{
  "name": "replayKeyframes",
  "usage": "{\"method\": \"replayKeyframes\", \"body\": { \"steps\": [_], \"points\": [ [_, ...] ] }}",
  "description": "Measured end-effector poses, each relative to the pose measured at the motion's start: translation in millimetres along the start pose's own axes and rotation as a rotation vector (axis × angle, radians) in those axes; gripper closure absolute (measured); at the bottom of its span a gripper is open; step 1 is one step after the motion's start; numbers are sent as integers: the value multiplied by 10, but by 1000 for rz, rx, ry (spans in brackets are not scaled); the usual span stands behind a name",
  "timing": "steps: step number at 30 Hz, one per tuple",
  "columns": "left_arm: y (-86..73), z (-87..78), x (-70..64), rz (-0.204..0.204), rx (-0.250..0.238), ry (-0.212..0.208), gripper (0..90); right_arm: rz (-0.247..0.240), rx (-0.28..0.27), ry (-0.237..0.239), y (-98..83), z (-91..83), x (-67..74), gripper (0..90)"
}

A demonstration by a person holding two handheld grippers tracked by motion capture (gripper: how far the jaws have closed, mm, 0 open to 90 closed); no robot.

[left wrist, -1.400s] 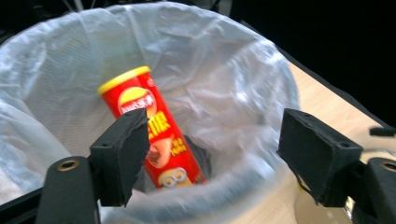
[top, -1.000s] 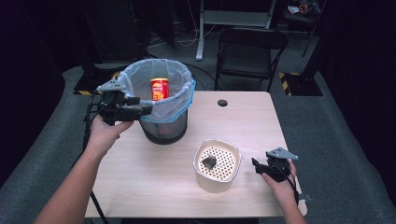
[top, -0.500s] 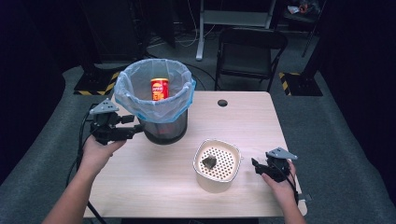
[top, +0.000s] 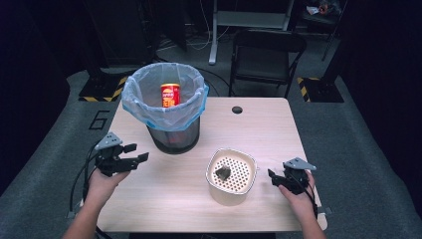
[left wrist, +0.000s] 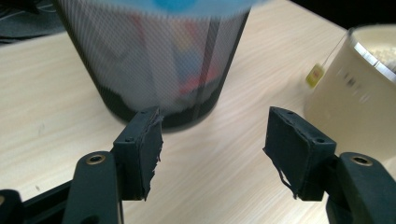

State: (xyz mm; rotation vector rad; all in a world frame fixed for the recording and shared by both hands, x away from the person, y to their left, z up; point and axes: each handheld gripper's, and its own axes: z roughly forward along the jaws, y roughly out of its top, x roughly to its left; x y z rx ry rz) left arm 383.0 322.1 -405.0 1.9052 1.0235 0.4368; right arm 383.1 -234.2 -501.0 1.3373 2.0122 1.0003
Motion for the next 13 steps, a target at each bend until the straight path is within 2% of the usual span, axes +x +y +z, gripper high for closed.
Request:
{"method": "replayKeyframes", "body": {
  "steps": [3,4,8,9,10,11,13],
  "points": [
    [-215,94,36,-10,10,15,326,2,1,-5,-5,3,-1,313],
    [-215,94,36,-10,10,15,319,2,1,-5,-5,3,-1,313],
    [-396,169,77,-7,29,40,300,3,9,-4,-11,12,-8,313],
    [-492,215,110,-16,28,54,270,2,7,-13,-12,18,-10,313],
    [-492,215,110,-16,28,54,247,2,7,-13,-12,18,-10,313],
    [-592,261,152,-26,34,59,223,3,5,-13,-13,12,-17,312],
    [-642,281,179,-35,36,58,199,3,3,-12,-16,10,-23,312]
  ]
}}
